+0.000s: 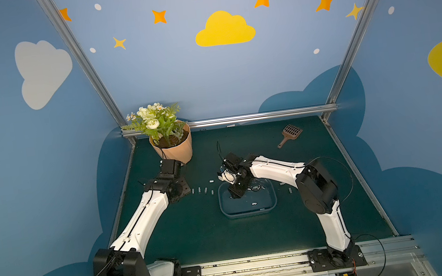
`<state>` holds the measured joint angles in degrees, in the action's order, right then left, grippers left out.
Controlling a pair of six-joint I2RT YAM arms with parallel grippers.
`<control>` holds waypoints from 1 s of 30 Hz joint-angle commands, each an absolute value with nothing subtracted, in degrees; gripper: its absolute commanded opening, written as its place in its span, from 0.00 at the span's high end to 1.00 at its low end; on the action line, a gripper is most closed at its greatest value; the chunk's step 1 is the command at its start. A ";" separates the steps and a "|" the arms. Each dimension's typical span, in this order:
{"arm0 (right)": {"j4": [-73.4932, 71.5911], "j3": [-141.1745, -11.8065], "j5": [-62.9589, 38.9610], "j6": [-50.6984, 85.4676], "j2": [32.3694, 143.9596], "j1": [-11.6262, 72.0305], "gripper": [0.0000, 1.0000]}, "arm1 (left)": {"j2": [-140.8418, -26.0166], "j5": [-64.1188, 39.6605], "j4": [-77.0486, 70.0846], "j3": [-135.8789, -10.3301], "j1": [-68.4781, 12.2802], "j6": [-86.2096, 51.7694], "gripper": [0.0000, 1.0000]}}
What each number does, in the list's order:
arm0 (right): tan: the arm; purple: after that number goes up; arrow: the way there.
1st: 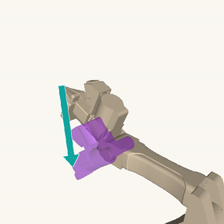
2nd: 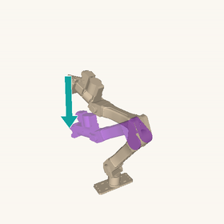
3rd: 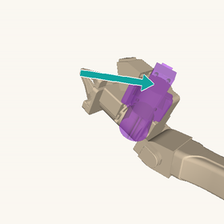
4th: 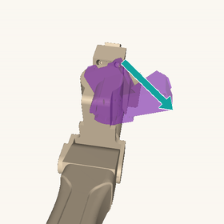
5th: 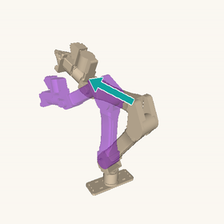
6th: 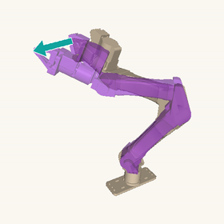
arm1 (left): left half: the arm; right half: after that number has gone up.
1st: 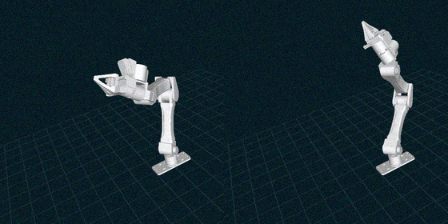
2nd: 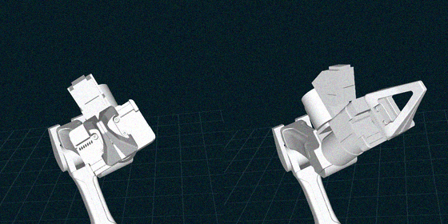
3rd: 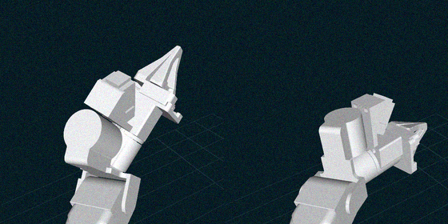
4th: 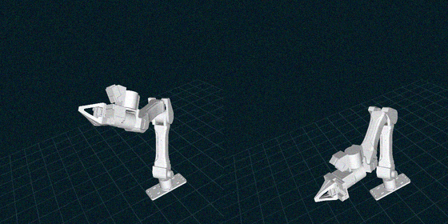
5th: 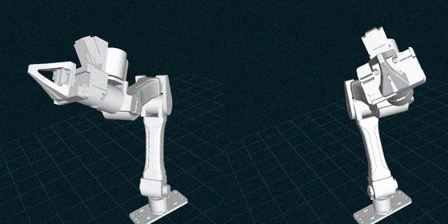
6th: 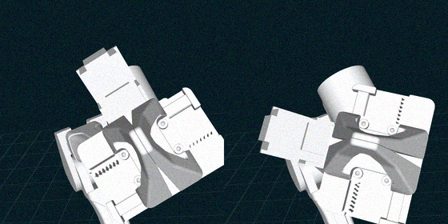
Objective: Take out the socket from the storage box
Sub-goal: Pick up the socket head from the storage box.
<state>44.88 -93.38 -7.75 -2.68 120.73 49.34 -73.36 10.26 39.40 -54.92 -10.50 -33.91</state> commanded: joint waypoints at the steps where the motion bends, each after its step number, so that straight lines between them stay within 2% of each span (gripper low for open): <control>1: 44.66 -95.29 -7.47 -3.07 122.30 49.90 0.58 | -72.70 9.49 39.04 -54.18 -10.27 -34.26 0.44; 21: 44.08 -98.39 -7.74 -2.49 126.97 50.67 0.58 | -71.13 9.40 39.07 -53.00 -10.24 -34.46 0.44; 30: 44.12 -98.61 -6.68 -1.80 128.10 50.80 0.67 | -70.85 9.32 39.02 -52.66 -10.23 -34.54 0.44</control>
